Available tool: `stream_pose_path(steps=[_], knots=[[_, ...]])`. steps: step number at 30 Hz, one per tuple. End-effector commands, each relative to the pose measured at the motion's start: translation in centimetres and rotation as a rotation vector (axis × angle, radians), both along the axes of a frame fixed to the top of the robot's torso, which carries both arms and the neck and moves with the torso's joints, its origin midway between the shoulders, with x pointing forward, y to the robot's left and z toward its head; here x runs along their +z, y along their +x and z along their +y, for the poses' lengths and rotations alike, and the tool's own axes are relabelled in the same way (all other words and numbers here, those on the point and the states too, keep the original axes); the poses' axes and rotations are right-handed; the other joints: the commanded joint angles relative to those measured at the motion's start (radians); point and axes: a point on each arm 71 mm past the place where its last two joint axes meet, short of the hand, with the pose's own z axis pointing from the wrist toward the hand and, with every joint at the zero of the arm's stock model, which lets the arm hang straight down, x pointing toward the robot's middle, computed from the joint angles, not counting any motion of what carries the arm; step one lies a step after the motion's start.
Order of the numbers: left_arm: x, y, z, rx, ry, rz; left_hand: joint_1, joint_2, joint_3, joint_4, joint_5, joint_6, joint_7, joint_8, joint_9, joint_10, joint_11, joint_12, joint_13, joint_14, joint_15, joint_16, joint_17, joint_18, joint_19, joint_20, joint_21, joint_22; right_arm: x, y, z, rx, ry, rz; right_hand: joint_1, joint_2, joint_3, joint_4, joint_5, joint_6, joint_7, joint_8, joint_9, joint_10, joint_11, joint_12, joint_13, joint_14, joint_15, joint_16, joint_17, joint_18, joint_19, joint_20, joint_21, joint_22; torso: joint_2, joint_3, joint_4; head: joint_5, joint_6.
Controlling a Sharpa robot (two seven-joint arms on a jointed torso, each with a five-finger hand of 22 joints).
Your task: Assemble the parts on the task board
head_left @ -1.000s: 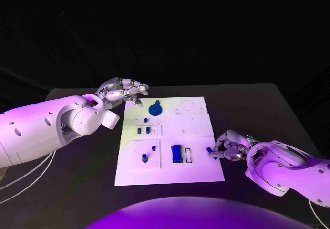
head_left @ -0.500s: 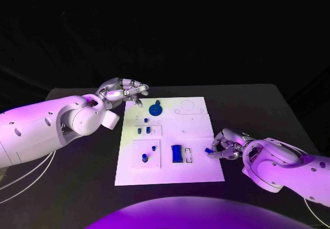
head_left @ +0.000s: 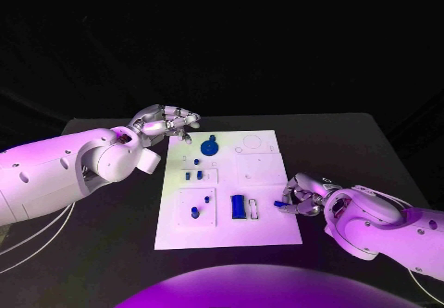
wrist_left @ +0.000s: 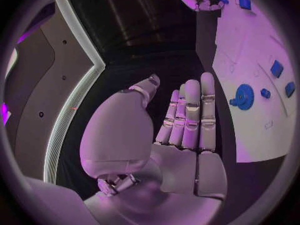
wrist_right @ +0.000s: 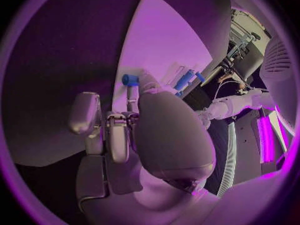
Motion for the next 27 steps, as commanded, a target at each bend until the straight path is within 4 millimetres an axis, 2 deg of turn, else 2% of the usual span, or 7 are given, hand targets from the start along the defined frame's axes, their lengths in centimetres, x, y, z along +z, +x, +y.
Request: stream_pose_path(steps=[1,3,4,5,9,19,27], knots=[[0.1,-0.1,-0.2,-0.014,-0.016,-0.003,0.004,0.010,-0.001,0.006,0.003,-0.007,0.003,0.005,-0.001,-0.008,0.003,0.005,0.001,-0.006,0.004,0.004,-0.001,0.013,0.005,0.000,-0.004,-0.002,-1.0,-0.8,-0.3,-0.032,-0.023,0.088,0.017,0.016,0.131,-0.054,0.007,0.012,-0.006,-0.009,-0.003,0.104,-0.012,0.005,0.263,0.099,-0.009,-0.002,0.237,-0.013,0.004,-0.006,0.003,0.023,0.000,-0.0001,0.0008,0.001,0.000],[0.1,-0.1,-0.2,-0.013,-0.016,-0.003,0.004,0.010,-0.001,0.006,0.003,-0.007,0.003,0.005,-0.001,-0.008,0.003,0.005,0.001,-0.006,0.004,0.004,-0.001,0.013,0.005,0.000,-0.004,-0.002,-0.8,-0.8,-0.3,-0.047,0.000,0.097,0.009,0.015,0.185,-0.057,0.007,0.008,-0.007,-0.014,0.004,0.104,-0.014,0.005,0.263,0.100,-0.011,-0.001,0.240,-0.013,0.006,-0.009,0.005,0.026,0.000,0.0000,0.0004,0.001,0.000],[0.1,-0.1,-0.2,-0.013,-0.016,-0.003,0.004,0.010,-0.001,0.006,0.003,-0.007,0.003,0.005,-0.001,-0.008,0.003,0.005,0.001,-0.006,0.004,0.004,-0.001,0.013,0.005,0.000,-0.004,-0.002,-0.6,-0.8,-0.2,-0.057,0.014,0.103,-0.003,0.006,0.223,-0.059,0.007,0.006,-0.006,-0.013,0.012,0.104,-0.014,0.005,0.263,0.100,-0.010,-0.001,0.241,-0.014,0.006,-0.009,0.006,0.028,0.000,-0.0001,0.0003,0.001,0.000],[0.1,-0.1,-0.2,-0.013,-0.016,-0.003,0.004,0.010,-0.001,0.006,0.003,-0.007,0.003,0.005,-0.001,-0.008,0.003,0.005,0.001,-0.006,0.004,0.004,-0.001,0.013,0.005,0.000,-0.004,-0.002,-0.4,-0.8,-0.2,-0.066,0.029,0.108,-0.033,-0.022,0.295,-0.071,0.005,0.005,-0.005,-0.007,0.033,0.104,-0.017,0.005,0.263,0.100,-0.010,0.000,0.242,-0.014,0.007,-0.008,0.005,0.031,0.000,-0.0002,0.0002,0.001,0.000],[0.1,-0.1,-0.3,-0.015,-0.017,-0.003,0.004,0.010,-0.001,0.006,0.003,-0.007,0.003,0.005,-0.001,-0.008,0.003,0.005,0.001,-0.006,0.004,0.004,-0.001,0.013,0.005,0.000,-0.004,-0.002,0.3,-0.7,0.3,-0.108,0.110,0.126,-0.144,-0.056,0.453,-0.123,0.001,-0.013,-0.012,0.008,0.092,0.104,-0.018,0.005,0.263,0.103,-0.013,0.004,0.257,-0.017,0.016,-0.011,0.019,0.045,0.000,-0.0002,-0.0001,0.000,0.000],[0.1,-0.1,-0.3,-0.018,-0.018,-0.003,0.010,0.015,0.001,0.007,0.003,-0.007,0.002,0.006,-0.001,-0.008,0.003,0.007,0.002,-0.006,0.004,0.004,-0.001,0.013,0.006,0.000,-0.006,-0.003,1.3,-1.0,1.9,-0.161,0.280,0.184,-0.255,-0.067,0.499,-0.129,-0.004,-0.004,-0.015,0.013,0.116,0.104,-0.019,0.005,0.263,0.104,-0.016,0.006,0.263,-0.019,0.021,-0.013,0.026,0.053,0.001,-0.0011,0.0004,-0.001,0.000],[0.2,-0.1,-0.3,-0.017,-0.019,-0.004,0.011,0.016,0.002,0.007,0.003,-0.006,0.002,0.007,-0.001,-0.009,0.003,0.007,0.002,-0.006,0.004,0.004,-0.001,0.013,0.007,0.000,-0.006,-0.003,1.2,-1.0,2.9,-0.150,0.305,0.213,-0.322,-0.080,0.485,-0.127,-0.010,0.006,-0.014,0.016,0.128,0.104,-0.019,0.005,0.263,0.104,-0.015,0.006,0.263,-0.019,0.023,-0.013,0.026,0.055,0.000,-0.0010,0.0002,0.002,0.000]])
